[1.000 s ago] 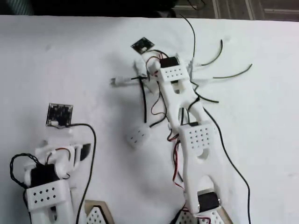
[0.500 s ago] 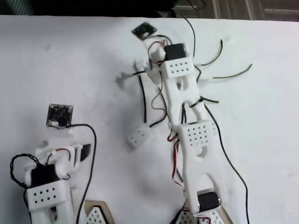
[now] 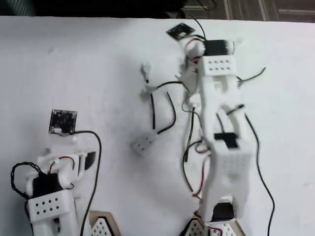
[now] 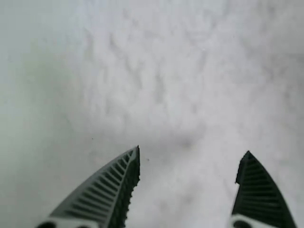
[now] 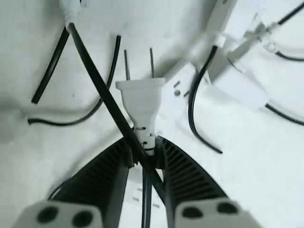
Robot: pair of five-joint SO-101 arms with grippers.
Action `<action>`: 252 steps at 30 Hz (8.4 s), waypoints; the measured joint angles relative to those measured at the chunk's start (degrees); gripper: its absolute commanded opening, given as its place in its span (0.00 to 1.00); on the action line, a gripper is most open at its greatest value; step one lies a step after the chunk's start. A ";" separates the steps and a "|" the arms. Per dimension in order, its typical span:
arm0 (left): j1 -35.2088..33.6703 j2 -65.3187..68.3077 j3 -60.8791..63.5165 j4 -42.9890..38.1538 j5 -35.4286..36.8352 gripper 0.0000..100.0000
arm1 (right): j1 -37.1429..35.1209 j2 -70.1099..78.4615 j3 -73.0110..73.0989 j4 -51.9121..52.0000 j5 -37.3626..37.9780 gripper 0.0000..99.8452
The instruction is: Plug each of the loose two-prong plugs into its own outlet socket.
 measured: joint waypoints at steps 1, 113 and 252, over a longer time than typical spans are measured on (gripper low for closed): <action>0.00 0.00 0.00 0.00 0.00 0.32 | 0.88 -4.04 4.31 0.00 1.05 0.02; 0.00 0.00 0.26 0.00 0.00 0.32 | 33.41 -13.89 52.40 -23.74 -8.53 0.02; 0.00 0.00 0.26 0.00 0.00 0.32 | 26.29 -34.37 58.64 -6.86 53.80 0.02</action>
